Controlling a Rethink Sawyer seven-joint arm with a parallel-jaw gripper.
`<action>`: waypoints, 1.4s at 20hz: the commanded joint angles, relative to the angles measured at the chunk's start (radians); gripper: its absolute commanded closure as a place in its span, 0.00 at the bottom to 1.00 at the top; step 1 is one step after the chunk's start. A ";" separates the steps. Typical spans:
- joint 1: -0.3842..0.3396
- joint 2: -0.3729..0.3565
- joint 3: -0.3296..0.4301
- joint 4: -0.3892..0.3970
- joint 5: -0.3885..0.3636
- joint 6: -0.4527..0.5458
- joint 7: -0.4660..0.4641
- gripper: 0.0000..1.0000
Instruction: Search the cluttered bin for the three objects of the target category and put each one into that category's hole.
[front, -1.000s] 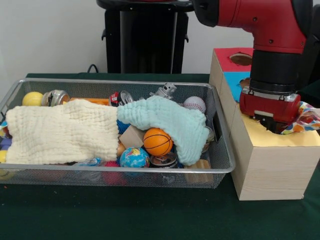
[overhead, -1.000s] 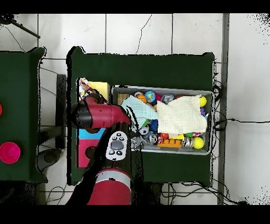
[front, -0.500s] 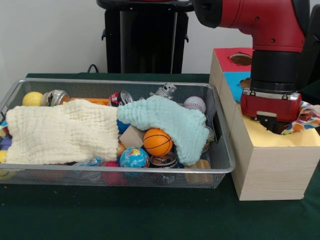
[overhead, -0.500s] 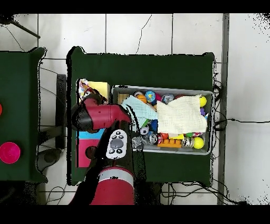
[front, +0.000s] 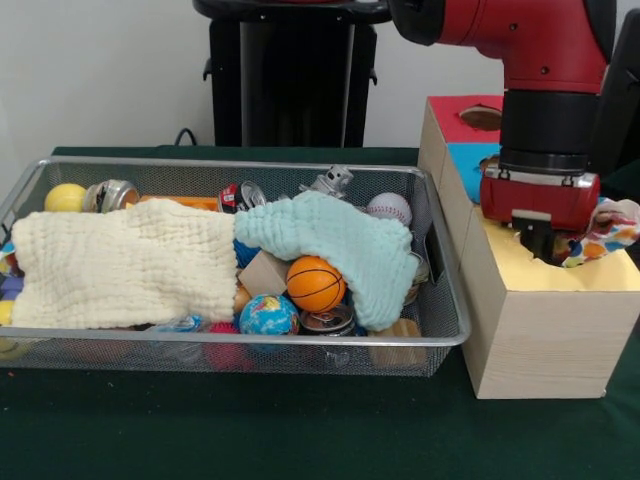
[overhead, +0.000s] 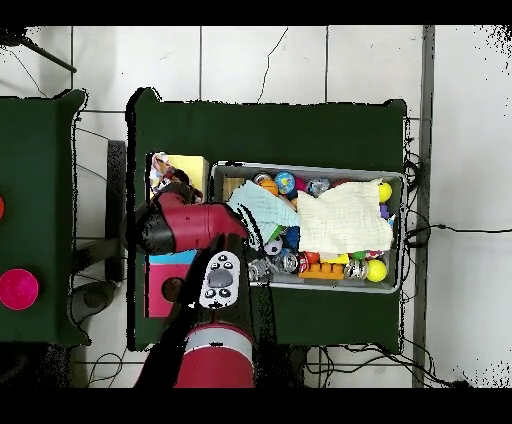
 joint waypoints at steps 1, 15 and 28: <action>-0.012 -0.086 -0.095 0.289 -0.054 0.159 0.071 1.00; 0.073 -0.082 -0.223 0.302 -0.053 0.187 0.071 1.00; 0.085 -0.150 -0.148 0.286 0.042 0.296 0.107 1.00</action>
